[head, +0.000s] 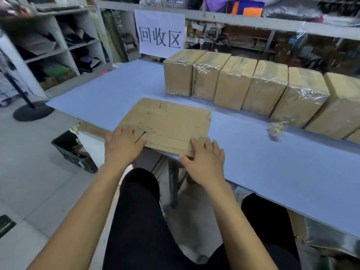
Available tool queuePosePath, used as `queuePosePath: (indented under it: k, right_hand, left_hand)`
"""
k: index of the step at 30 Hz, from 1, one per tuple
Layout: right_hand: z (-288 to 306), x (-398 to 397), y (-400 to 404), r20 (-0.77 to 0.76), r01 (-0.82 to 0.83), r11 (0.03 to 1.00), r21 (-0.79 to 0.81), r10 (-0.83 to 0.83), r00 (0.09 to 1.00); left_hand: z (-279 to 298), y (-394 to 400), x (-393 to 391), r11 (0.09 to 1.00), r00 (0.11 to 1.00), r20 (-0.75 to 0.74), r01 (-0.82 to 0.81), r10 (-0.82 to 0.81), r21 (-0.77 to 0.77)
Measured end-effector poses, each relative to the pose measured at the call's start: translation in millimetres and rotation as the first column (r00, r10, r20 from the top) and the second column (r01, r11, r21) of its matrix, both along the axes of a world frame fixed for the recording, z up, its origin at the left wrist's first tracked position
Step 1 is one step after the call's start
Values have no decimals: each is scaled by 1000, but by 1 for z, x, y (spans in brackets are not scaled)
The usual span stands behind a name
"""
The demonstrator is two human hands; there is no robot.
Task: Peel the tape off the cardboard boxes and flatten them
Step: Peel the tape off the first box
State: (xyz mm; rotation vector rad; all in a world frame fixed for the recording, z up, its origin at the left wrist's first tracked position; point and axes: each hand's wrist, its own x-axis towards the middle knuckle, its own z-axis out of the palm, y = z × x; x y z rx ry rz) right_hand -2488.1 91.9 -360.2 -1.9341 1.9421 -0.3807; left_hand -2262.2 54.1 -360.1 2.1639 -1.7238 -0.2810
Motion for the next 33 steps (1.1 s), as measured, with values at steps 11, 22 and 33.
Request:
queuePosePath:
  k: [11,22,33]
  right_hand:
    - [-15,105,-117,-95,-326,942,-86,317,943]
    - [-7,164,-247,-216,-420,869,-262,372,903]
    - [-21,186,-355,-230,-255,923,-289,192,954]
  left_hand:
    - [1,-68,94,963,970,87,-236,226,127]
    - [-3,-201,150,990,996,70,-61,52,124]
    - [-14,-376,134,994,994,38,106,-107,15]
